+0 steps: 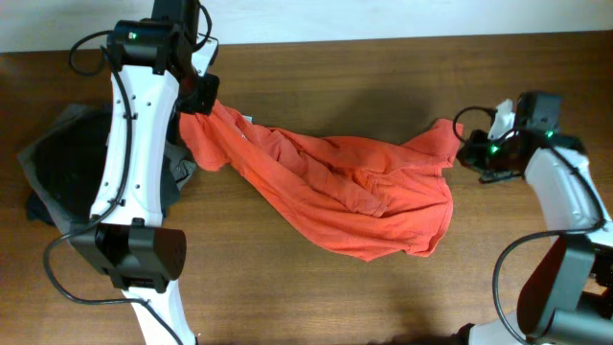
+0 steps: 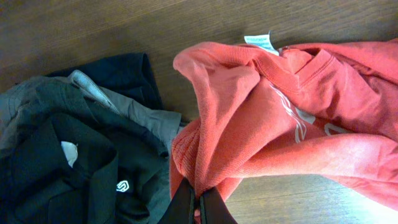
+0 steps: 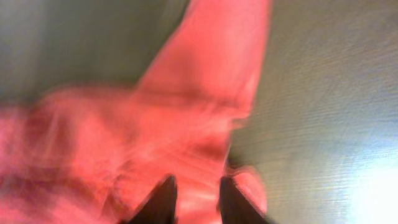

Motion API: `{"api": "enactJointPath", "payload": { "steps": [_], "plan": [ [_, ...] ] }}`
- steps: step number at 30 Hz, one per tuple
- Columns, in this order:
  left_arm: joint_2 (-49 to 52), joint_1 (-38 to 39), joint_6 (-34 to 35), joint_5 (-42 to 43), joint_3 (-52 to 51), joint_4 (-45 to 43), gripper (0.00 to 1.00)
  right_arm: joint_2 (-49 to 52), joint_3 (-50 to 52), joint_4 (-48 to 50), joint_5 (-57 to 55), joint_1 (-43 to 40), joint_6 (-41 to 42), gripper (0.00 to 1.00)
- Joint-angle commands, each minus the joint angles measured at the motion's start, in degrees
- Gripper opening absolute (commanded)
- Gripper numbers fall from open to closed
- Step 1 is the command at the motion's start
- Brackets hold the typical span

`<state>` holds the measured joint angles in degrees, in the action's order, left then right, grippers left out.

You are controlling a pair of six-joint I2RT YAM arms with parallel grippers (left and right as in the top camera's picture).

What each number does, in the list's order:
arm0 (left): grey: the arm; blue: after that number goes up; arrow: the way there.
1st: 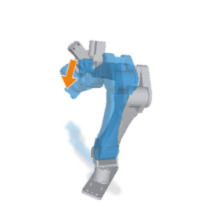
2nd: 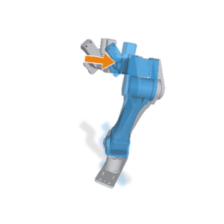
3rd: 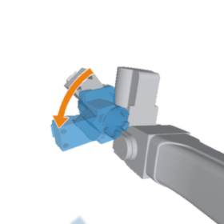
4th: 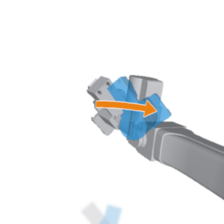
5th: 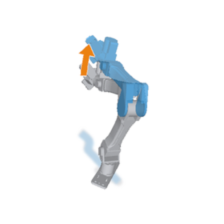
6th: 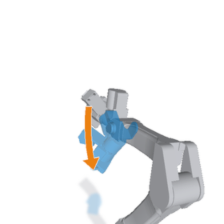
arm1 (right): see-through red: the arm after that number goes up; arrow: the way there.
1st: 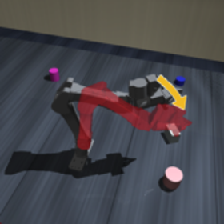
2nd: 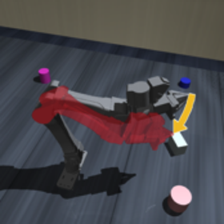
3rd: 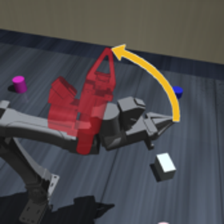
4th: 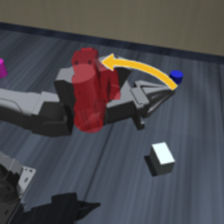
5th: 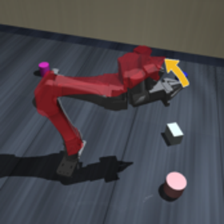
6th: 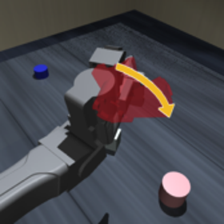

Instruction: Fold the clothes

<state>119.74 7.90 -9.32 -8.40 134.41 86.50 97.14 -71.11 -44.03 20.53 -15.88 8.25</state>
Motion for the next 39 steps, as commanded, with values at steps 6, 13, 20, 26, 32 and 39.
{"api": "enactJointPath", "payload": {
  "steps": [6,13,20,26,32,39],
  "plan": [
    [-0.7,-0.2,1.2,0.0,1.1,-0.2,0.01,-0.5,-7.6,-23.3,11.8,10.6,-15.5,0.41],
    [-7.1,-0.2,1.1,0.0,2.8,-0.3,0.01,-0.7,-7.5,-27.0,-1.4,35.0,-11.1,0.46],
    [-7.6,-0.2,1.2,0.0,2.7,-0.3,0.01,-0.7,-2.7,-26.3,-12.4,52.0,-5.0,0.5],
    [-7.6,-0.2,1.2,0.0,2.7,-0.3,0.0,-0.7,7.5,-16.3,-18.0,59.0,-3.6,0.56],
    [-7.6,-0.2,1.1,2.6,2.7,-0.5,0.01,-0.7,15.2,-4.9,-20.2,58.4,-2.8,0.56],
    [-7.6,-0.2,1.1,2.8,2.7,-0.5,0.01,0.2,16.3,2.6,-21.2,58.4,-2.8,0.56]
  ]
}}
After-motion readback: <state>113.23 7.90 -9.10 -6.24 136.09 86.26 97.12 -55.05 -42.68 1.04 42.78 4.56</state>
